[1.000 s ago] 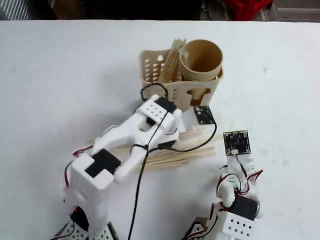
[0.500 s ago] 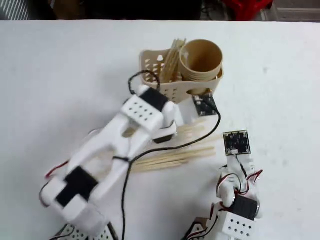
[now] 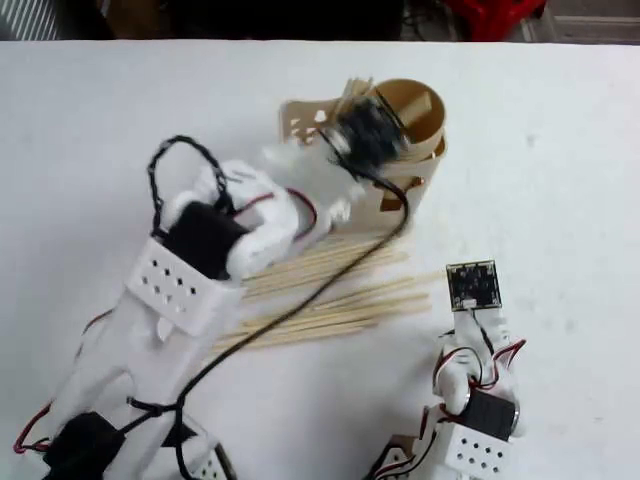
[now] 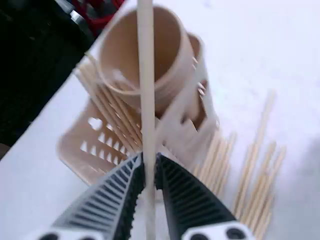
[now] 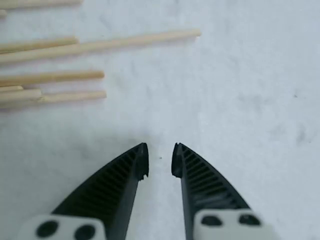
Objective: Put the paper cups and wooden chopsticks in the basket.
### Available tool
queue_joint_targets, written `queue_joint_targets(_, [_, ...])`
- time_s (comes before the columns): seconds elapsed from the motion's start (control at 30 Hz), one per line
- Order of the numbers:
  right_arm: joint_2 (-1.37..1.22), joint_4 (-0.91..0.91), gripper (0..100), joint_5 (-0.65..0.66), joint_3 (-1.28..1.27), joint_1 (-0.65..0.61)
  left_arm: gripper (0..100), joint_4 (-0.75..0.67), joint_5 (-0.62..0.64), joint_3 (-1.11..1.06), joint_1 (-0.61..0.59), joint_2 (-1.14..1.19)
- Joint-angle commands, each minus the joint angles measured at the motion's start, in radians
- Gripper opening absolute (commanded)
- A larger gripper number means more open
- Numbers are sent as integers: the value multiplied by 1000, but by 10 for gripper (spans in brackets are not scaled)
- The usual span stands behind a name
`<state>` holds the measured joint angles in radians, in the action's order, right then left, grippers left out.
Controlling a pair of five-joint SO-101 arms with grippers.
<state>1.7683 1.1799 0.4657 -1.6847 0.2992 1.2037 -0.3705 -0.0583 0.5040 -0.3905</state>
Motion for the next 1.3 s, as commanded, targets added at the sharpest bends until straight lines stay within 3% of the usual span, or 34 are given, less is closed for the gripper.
queue_joint_targets(0.0, [7,2,98,8,-6,1,23,-322,144,40,-61,-39])
queue_joint_targets(0.27, [7,2,98,8,-6,1,23,-701,176,17,-67,2])
queue_joint_targets(0.47, [7,2,98,8,-6,1,27,-756,183,11,-127,148])
queue_joint_targets(0.6, [7,2,98,8,-6,1,99,-744,187,2,-148,182])
queue_joint_targets(0.9, [7,2,98,8,-6,1,98,-605,186,11,-151,160])
queue_joint_targets(1.07, [7,2,98,8,-6,4,97,-239,167,12,-124,19])
queue_joint_targets(1.27, [5,2,98,8,-6,4,56,107,-57,-57,-71,-105])
